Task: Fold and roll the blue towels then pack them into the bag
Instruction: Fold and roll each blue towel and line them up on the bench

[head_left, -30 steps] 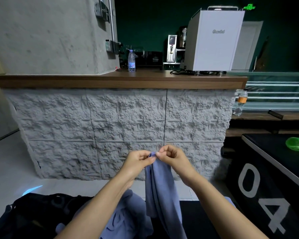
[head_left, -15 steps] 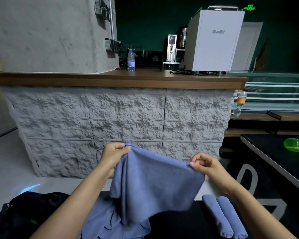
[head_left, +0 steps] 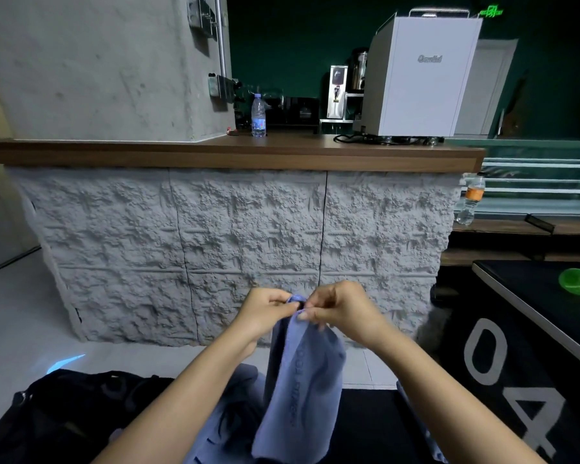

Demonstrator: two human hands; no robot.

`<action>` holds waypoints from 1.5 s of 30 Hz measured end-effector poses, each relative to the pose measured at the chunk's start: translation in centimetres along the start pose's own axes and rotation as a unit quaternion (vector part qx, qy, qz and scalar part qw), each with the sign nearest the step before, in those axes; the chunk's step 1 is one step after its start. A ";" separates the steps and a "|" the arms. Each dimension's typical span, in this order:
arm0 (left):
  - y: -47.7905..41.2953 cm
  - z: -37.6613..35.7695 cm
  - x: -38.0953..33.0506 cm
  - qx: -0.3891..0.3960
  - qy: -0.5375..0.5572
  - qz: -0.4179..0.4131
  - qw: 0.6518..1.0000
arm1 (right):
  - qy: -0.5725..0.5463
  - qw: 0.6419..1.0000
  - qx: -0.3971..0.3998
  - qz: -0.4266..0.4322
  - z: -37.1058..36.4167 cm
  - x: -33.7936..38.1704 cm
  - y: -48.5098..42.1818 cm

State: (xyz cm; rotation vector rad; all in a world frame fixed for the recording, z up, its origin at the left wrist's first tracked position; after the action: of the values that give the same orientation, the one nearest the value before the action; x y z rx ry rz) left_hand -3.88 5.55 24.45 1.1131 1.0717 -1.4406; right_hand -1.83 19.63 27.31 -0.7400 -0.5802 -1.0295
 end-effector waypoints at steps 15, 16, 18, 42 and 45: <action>-0.3 0.1 4.2 0.013 -0.186 -0.061 0.981 | 0.011 0.998 -0.039 0.058 0.2 -1.0 0.4; -0.4 0.4 5.1 0.006 -0.205 -0.056 0.977 | 0.008 0.997 -0.051 0.056 0.7 -1.3 0.4; 0.1 1.5 6.4 -0.015 -0.215 -0.031 0.976 | -0.001 0.996 -0.083 0.042 1.9 -2.4 0.6; 1.0 -1.4 1.2 -0.020 0.223 0.090 0.970 | -0.142 0.989 -0.030 0.004 -0.3 0.4 1.1; 1.3 -0.8 1.2 -0.009 0.200 0.081 0.976 | -0.102 0.991 -0.084 -0.038 -0.2 -0.6 0.4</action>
State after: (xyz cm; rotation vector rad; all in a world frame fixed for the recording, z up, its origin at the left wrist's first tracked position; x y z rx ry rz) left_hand -2.58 5.98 23.03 1.4826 1.2338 -1.1011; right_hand -1.66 19.88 26.64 -0.9864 -0.7069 -1.0891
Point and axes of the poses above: each hand's wrist, its own y-axis away from the middle knuckle, its own z-axis out of the back of the hand, x = y × z, the point moved 7 cm from there along -y, towards the middle knuckle, and after that the axes turned 3 degrees about y, right-handed, at the moved point
